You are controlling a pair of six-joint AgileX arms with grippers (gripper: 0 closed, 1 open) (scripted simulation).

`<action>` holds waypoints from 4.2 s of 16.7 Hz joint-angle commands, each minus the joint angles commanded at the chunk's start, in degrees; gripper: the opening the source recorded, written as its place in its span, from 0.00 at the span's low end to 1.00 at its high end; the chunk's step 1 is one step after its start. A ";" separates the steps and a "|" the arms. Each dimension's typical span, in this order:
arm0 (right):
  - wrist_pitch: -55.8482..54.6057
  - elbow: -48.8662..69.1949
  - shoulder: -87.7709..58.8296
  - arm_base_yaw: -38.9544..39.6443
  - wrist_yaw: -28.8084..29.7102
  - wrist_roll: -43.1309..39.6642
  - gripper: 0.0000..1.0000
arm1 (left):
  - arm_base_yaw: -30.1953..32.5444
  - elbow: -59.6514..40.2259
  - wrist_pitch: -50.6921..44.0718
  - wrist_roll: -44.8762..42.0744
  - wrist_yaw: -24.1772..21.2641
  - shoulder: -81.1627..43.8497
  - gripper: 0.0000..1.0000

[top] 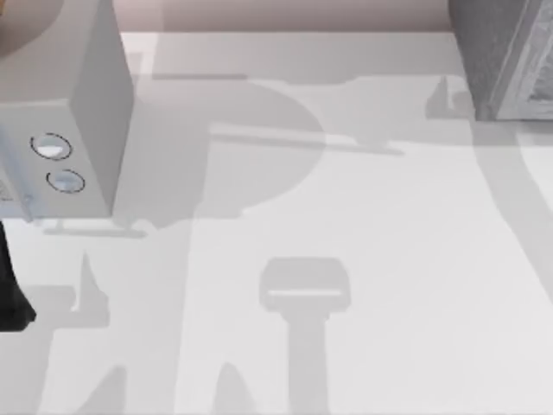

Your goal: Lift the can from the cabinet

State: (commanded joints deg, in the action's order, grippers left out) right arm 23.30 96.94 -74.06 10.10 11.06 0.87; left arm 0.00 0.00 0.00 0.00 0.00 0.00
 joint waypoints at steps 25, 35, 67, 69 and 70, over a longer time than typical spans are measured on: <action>-8.88 11.62 -19.84 9.64 9.98 -0.20 1.00 | 0.00 0.00 0.00 0.00 0.00 0.00 1.00; -7.05 24.38 -30.73 7.10 7.60 -0.23 1.00 | 0.00 0.00 0.00 0.00 0.00 0.00 1.00; 1.61 19.17 -16.47 15.05 15.24 -0.25 0.00 | 0.00 0.00 0.00 0.00 0.00 0.00 1.00; 4.73 17.57 -11.29 17.89 17.97 -0.22 0.00 | 0.00 0.00 0.00 0.00 0.00 0.00 1.00; 6.23 16.82 -9.12 19.26 19.31 -0.21 0.00 | 0.00 0.00 0.00 0.00 0.00 0.00 1.00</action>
State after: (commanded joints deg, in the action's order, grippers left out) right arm 29.53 113.75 -83.18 29.36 30.36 0.65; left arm 0.00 0.00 0.00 0.00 0.00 0.00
